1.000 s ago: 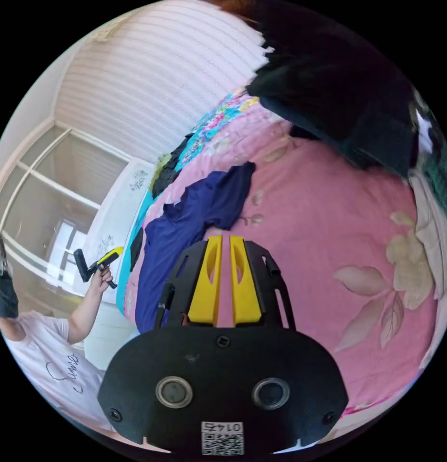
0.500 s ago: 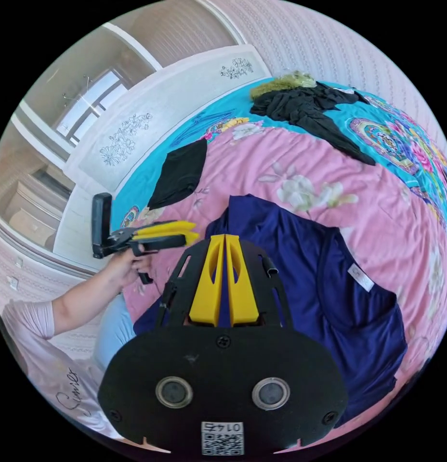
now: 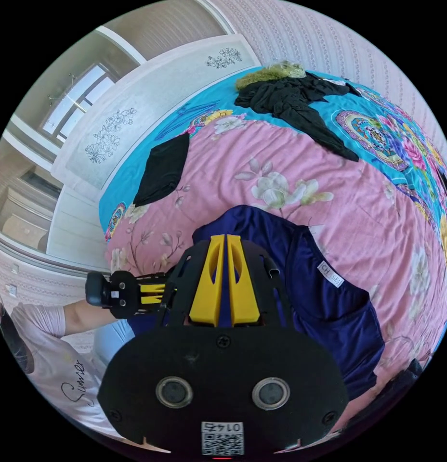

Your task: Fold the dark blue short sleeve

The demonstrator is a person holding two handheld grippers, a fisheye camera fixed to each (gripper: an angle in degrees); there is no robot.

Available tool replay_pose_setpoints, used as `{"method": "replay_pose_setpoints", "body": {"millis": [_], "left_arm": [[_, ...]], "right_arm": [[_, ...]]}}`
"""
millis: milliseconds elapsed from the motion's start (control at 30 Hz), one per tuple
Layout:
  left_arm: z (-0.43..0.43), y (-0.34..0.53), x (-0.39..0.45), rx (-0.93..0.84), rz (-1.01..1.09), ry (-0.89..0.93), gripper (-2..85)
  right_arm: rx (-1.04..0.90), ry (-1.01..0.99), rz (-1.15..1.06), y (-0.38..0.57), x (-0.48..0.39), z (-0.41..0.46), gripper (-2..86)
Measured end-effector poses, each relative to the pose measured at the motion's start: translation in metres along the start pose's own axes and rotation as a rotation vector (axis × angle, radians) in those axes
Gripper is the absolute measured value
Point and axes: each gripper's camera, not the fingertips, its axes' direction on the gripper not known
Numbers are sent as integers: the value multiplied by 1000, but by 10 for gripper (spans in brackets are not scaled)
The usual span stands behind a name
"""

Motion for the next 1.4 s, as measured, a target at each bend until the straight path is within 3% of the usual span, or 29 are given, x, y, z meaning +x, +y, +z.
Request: {"method": "replay_pose_setpoints", "body": {"millis": [200, 267, 333, 433, 667, 933, 1233, 1400], "left_arm": [[6, 14, 30, -51, 71, -141, -10], [4, 21, 43, -49, 102, -201, -10], [2, 25, 49, -48, 115, -229, -10], [-3, 32, 52, -39, 115, -231, -10], [-15, 45, 56, -23, 124, -236, -10], [-27, 55, 58, -18, 154, -274, -10], [-47, 61, 43, -10, 157, -278, -10], [-102, 77, 23, 197, 87, -245, -9]], "right_arm": [[-126, 61, -219, -37, -64, 67, 20], [-179, 113, -274, -57, -85, 103, 75], [-246, 171, -251, -73, -87, 134, 109], [-363, 225, -163, -95, -72, 171, 69], [-150, -21, -166, -75, -36, 102, 6], [-172, 66, 4, -14, 27, 91, 2], [-135, 29, 19, 1, 28, 87, -1], [-47, 75, -46, -13, 5, 71, -2]]}}
